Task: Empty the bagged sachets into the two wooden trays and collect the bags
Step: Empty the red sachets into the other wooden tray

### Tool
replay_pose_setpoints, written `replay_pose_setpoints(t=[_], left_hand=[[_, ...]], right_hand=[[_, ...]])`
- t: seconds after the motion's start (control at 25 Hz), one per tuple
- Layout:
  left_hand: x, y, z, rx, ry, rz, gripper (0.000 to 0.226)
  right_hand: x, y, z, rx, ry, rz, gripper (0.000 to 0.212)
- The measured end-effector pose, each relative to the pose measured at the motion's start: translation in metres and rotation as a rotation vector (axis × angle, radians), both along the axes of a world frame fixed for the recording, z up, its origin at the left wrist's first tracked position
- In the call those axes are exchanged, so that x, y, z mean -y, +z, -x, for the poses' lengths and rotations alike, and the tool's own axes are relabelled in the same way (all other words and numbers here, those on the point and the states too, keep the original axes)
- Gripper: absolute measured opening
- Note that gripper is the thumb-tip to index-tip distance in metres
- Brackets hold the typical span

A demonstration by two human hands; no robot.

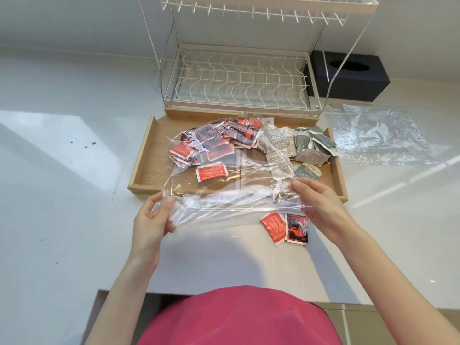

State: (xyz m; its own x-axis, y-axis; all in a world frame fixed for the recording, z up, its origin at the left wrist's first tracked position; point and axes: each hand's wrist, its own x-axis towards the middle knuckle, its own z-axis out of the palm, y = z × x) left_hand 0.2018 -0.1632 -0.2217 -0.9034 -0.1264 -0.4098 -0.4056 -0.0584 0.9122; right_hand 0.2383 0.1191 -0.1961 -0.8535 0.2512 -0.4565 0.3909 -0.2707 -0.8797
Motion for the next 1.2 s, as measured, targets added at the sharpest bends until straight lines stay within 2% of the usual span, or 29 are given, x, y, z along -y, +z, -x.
replay_pose_setpoints(t=[0.16,0.32,0.4,0.48,0.56,0.68,0.8,0.88,0.96,1.04,1.2], left_hand=[[0.001,0.006,0.003,-0.022,-0.015,0.019,0.01],[-0.002,0.008,-0.001,-0.018,-0.022,0.003,0.014],[0.0,0.012,-0.003,-0.013,-0.047,-0.044,0.018],[0.005,0.017,-0.004,0.038,-0.077,-0.116,0.025],[0.009,0.02,-0.004,0.09,-0.12,-0.137,0.027],[0.013,0.019,-0.007,0.095,-0.204,-0.103,0.021],[0.012,0.015,-0.009,0.085,-0.201,-0.088,0.02],[0.009,0.013,-0.01,0.077,-0.189,-0.062,0.021],[0.007,0.013,-0.01,0.066,-0.183,-0.029,0.02],[0.004,0.015,-0.011,0.05,-0.174,-0.009,0.012],[0.001,0.017,-0.013,0.028,-0.129,0.021,0.004]], right_hand=[[0.0,0.003,0.001,-0.014,0.029,0.023,0.009],[-0.002,0.0,0.0,-0.026,-0.036,0.084,0.011],[-0.004,-0.001,-0.002,-0.02,-0.037,0.093,0.004],[-0.009,0.0,-0.003,-0.002,-0.005,0.079,0.016],[-0.014,0.001,-0.002,0.03,0.032,0.035,0.005],[-0.025,0.008,0.007,0.051,0.095,-0.259,0.016],[-0.02,0.036,0.025,-0.104,0.113,-0.598,0.015],[-0.001,0.054,0.039,-0.221,0.259,-0.809,0.016],[0.035,0.061,0.049,-0.288,0.544,-0.906,0.02],[0.075,0.051,0.058,-0.338,0.783,-0.932,0.022],[0.13,0.021,0.062,-0.416,1.008,-0.881,0.029]])
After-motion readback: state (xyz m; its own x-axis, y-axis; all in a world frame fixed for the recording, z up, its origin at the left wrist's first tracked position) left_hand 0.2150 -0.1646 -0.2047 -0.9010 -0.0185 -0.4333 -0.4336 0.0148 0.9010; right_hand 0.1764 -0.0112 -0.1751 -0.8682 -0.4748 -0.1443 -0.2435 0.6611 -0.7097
